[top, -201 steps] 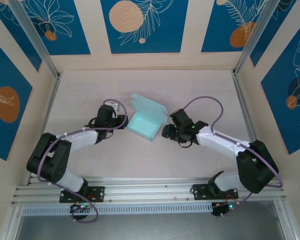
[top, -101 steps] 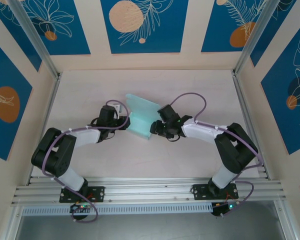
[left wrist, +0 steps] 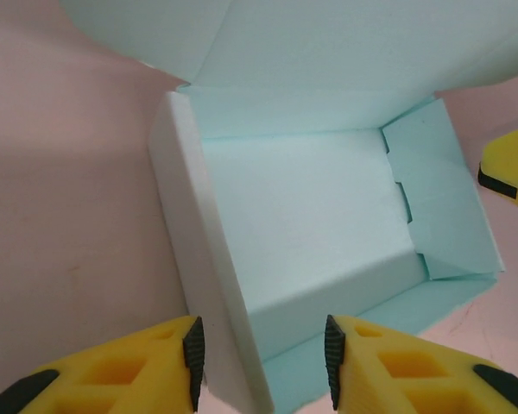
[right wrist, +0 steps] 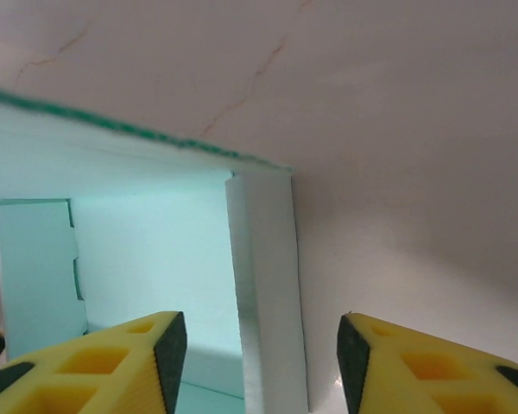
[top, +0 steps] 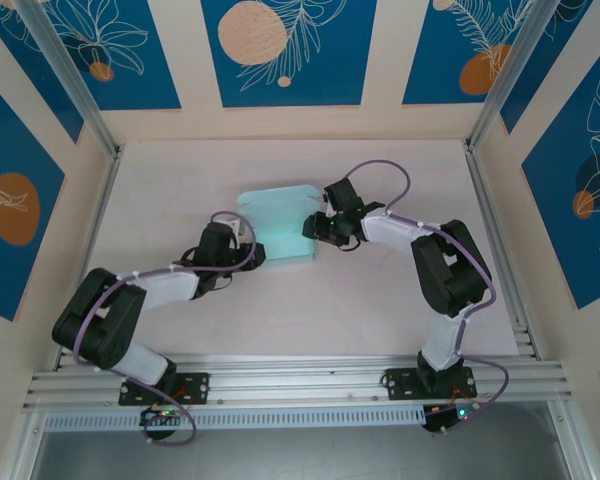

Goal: Fold the paper box

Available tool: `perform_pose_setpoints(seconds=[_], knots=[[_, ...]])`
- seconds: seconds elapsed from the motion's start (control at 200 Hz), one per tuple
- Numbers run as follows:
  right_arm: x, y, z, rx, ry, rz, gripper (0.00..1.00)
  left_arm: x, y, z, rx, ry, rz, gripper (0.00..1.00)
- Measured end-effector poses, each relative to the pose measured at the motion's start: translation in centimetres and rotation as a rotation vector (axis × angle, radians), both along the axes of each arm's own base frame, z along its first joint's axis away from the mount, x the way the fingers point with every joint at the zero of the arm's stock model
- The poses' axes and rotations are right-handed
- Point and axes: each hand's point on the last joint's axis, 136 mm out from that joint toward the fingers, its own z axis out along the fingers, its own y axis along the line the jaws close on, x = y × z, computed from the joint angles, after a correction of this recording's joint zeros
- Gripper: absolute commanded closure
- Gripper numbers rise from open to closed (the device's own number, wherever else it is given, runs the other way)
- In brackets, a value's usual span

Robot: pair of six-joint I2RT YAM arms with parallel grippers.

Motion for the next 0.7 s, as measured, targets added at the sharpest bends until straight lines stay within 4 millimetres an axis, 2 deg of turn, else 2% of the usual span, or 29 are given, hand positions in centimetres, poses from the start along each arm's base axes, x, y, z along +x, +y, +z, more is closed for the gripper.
perform_pose_setpoints(seconds=[0.13, 0.335, 0.695], knots=[[-0.4, -0.2, 0.1, -0.017, 0.001, 0.024, 0.43, 0.5, 1.2, 1.7, 0.025, -0.048, 0.049, 0.55], [-0.6, -0.3, 0.9, -0.017, -0.017, 0.042, 0.44, 2.0, 2.5, 2.5, 0.061, -0.066, 0.088, 0.55], [-0.8, 0.1, 1.0, -0.007, -0.013, 0.06, 0.44, 1.9, 2.1, -0.7, 0.087, 0.017, 0.043, 0.58]])
